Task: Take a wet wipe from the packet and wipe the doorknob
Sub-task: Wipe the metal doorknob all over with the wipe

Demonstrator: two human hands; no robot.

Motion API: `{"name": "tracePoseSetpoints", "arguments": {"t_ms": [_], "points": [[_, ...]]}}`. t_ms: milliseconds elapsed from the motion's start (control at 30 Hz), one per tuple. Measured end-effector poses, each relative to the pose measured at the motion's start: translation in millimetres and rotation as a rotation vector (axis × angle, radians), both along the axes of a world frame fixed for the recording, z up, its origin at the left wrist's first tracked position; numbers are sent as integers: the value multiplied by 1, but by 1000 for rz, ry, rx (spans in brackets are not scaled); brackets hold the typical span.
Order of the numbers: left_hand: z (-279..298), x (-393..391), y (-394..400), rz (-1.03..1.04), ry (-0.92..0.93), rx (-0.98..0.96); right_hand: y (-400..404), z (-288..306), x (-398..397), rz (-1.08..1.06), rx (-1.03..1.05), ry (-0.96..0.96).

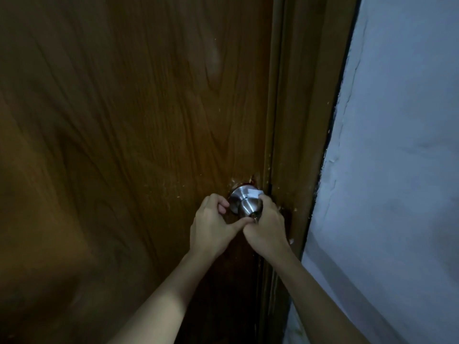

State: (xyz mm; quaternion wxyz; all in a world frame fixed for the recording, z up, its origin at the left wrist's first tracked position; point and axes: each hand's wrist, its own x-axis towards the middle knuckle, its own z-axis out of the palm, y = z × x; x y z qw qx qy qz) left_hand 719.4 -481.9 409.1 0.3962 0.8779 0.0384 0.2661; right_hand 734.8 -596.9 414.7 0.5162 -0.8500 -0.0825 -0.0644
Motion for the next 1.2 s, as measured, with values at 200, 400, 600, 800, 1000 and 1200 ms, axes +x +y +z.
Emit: {"name": "tracePoseSetpoints", "arguments": {"t_ms": [200, 400, 600, 800, 1000, 1200], "points": [[1, -4, 3, -5, 22, -36, -6, -1, -3, 143, 610, 358], [3, -8, -1, 27, 36, -67, -8, -17, 8, 229, 1448, 814], [-4, -7, 3, -82, 66, -57, -4, -18, 10, 208, 1497, 884], [-6, -5, 2, -101, 127, -351, -2, -15, 12, 120, 1316, 885], [3, 4, -18, 122, 227, -899, -3, -19, 1, 147, 1148, 840], [9, -12, -19, -22, 419, -1107, -12, -28, -13, 313, 958, 656]]}}
